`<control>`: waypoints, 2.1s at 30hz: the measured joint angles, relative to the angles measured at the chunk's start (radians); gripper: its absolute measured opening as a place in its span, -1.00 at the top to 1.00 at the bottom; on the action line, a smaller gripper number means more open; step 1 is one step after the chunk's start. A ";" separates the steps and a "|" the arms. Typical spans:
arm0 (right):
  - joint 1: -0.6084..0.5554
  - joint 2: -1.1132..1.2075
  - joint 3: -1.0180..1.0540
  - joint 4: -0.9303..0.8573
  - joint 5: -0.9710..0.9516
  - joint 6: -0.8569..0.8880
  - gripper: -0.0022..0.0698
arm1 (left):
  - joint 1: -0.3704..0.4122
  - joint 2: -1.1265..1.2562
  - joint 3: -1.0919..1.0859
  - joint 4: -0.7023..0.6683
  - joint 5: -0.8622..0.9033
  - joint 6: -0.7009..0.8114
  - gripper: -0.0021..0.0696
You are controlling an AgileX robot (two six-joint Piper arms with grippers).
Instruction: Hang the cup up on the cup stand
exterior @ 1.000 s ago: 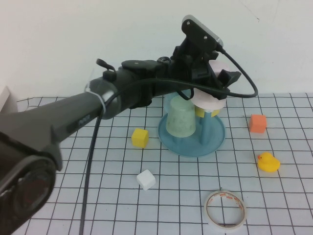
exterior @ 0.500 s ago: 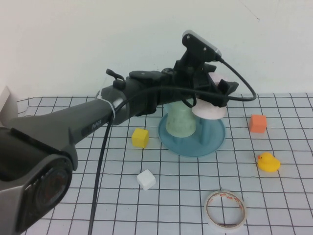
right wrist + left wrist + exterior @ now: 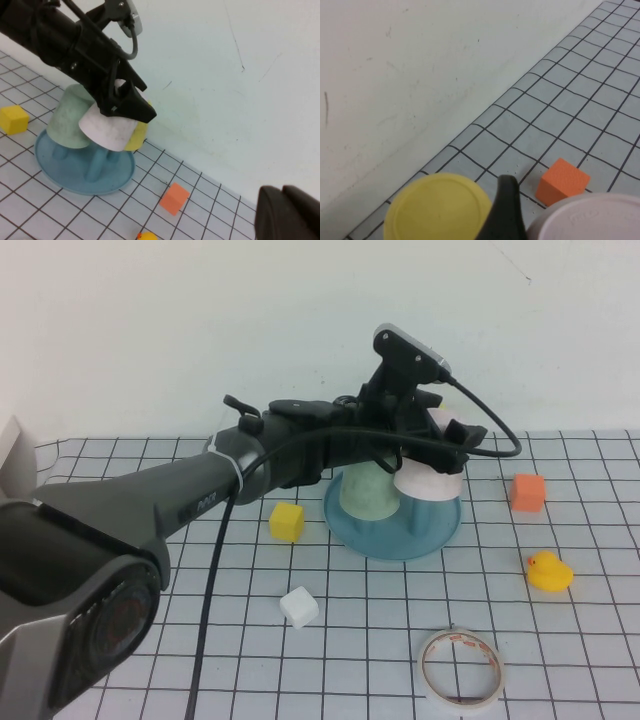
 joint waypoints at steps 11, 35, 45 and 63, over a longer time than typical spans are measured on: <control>0.000 0.000 0.000 0.000 0.000 0.000 0.94 | 0.000 0.002 0.000 0.000 -0.021 -0.064 -0.67; 0.000 0.000 0.000 0.000 0.000 0.002 0.94 | 0.000 -0.259 0.000 0.007 -0.290 0.012 -0.26; 0.000 0.000 0.000 0.000 0.000 0.002 0.94 | 0.000 -0.576 0.000 0.013 -0.441 0.160 0.50; 0.000 0.000 0.000 0.000 0.000 0.002 0.94 | 0.000 -1.212 0.379 -0.054 -0.957 0.566 0.94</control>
